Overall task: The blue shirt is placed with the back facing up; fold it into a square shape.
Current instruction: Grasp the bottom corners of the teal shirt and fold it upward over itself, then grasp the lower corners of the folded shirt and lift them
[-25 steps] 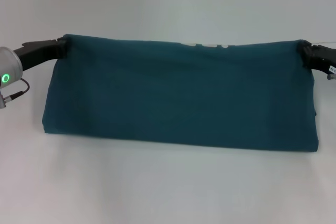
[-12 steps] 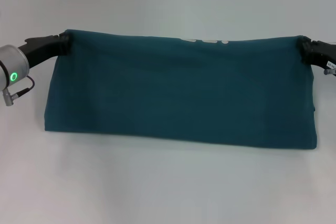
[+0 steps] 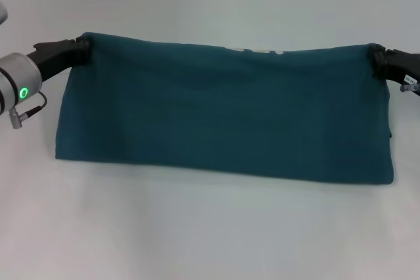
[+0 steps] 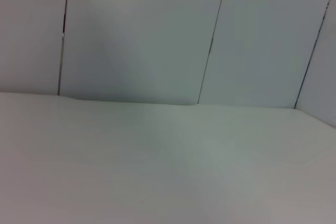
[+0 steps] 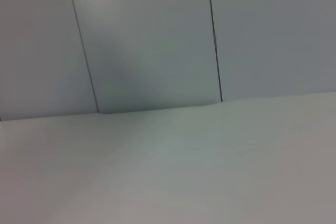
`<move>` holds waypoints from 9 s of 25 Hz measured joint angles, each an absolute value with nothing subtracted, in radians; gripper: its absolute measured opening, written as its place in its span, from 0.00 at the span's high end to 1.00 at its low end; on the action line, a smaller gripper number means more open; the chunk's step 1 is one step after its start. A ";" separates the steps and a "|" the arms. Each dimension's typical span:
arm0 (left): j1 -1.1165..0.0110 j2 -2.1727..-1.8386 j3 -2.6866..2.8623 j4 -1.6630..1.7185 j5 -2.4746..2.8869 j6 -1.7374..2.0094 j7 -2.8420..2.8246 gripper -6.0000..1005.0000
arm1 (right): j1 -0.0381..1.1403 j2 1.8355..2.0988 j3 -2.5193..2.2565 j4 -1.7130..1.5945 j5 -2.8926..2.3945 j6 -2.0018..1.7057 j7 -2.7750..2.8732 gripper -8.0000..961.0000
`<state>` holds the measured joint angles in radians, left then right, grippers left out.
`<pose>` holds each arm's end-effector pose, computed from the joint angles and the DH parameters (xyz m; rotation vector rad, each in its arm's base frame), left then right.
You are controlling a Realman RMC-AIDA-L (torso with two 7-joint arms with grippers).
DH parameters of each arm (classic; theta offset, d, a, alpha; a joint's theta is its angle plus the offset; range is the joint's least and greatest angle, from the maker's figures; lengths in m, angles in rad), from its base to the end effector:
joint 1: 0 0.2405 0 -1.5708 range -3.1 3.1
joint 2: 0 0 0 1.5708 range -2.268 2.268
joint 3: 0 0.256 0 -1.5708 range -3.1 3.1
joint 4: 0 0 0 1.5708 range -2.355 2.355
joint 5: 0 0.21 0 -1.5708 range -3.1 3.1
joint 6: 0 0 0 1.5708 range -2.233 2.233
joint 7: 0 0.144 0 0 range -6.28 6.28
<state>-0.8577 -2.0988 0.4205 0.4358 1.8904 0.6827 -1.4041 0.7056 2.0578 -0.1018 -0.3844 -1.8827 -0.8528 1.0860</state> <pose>-0.2443 0.4714 0.0148 -1.9449 -0.8907 -0.5854 0.3244 0.4224 0.0467 -1.7980 0.8497 0.5954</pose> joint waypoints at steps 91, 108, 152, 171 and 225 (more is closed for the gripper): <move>-0.507 -2.112 0.741 0.749 2.043 0.953 -1.949 0.14 | 0.449 1.892 -0.557 -0.665 -1.982 -1.377 1.979 0.23; -0.515 -2.120 0.762 0.745 2.114 0.846 -1.865 0.15 | 0.455 1.888 -0.545 -0.683 -2.068 -1.424 2.070 0.23; -0.520 -2.134 0.842 0.758 2.177 0.833 -1.868 0.61 | 0.441 1.894 -0.520 -0.676 -2.068 -1.419 2.059 0.24; -0.516 -2.134 0.849 0.785 2.202 0.836 -1.895 0.99 | 0.429 1.888 -0.520 -0.679 -2.121 -1.420 2.073 0.24; -0.508 -2.133 0.842 0.850 2.279 0.946 -1.936 0.99 | 0.485 1.945 -0.531 -0.638 -2.298 -1.276 2.131 0.24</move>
